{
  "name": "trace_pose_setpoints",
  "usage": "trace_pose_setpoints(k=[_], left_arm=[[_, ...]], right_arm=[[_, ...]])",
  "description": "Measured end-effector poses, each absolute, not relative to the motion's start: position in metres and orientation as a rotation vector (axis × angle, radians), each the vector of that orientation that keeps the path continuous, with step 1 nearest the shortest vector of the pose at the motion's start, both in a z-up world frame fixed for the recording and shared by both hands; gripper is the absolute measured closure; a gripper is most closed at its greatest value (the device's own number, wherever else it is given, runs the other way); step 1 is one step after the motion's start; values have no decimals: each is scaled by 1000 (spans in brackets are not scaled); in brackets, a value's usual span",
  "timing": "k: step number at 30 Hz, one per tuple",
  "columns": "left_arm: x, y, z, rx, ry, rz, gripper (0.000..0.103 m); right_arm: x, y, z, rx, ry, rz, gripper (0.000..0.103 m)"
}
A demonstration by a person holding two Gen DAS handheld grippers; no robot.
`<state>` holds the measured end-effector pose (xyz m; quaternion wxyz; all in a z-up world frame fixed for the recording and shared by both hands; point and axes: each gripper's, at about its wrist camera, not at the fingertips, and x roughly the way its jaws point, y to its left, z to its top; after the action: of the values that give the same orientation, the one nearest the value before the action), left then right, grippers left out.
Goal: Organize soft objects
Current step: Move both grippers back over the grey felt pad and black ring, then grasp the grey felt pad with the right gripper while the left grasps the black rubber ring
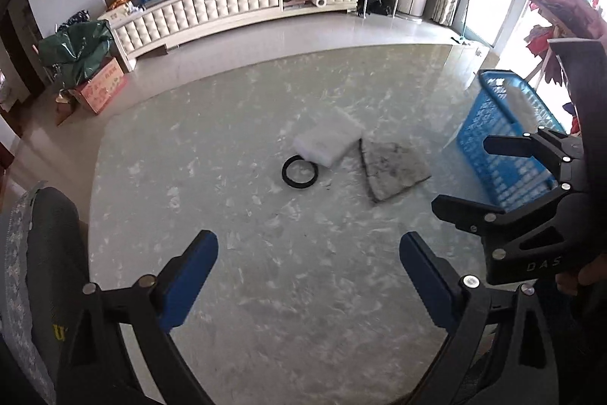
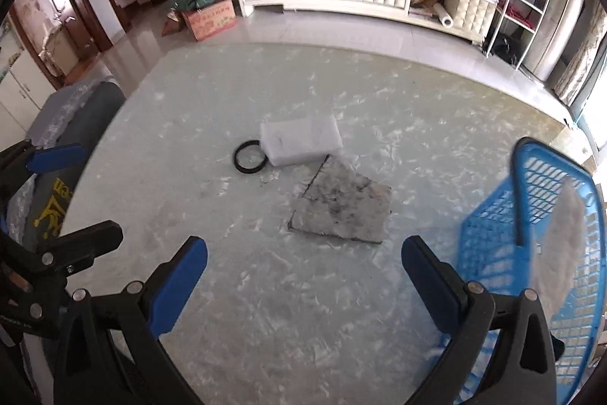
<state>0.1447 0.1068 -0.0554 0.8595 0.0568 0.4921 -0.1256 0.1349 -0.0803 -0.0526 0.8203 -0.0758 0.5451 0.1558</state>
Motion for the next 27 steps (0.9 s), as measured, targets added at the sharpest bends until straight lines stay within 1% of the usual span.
trace_pose_setpoints(k=[13, 16, 19, 27], left_arm=[[213, 113, -113, 142, 1103, -306, 7], [230, 117, -126, 102, 1140, -298, 7], [241, 118, -136, 79, 1161, -317, 7], [270, 108, -168, 151, 1203, -358, 7]], right_arm=[[185, -78, -112, -154, 1251, 188, 0], [187, -82, -124, -155, 1272, 171, 0], [191, -88, -131, -134, 1289, 156, 0], [200, -91, -143, -120, 1294, 120, 0]])
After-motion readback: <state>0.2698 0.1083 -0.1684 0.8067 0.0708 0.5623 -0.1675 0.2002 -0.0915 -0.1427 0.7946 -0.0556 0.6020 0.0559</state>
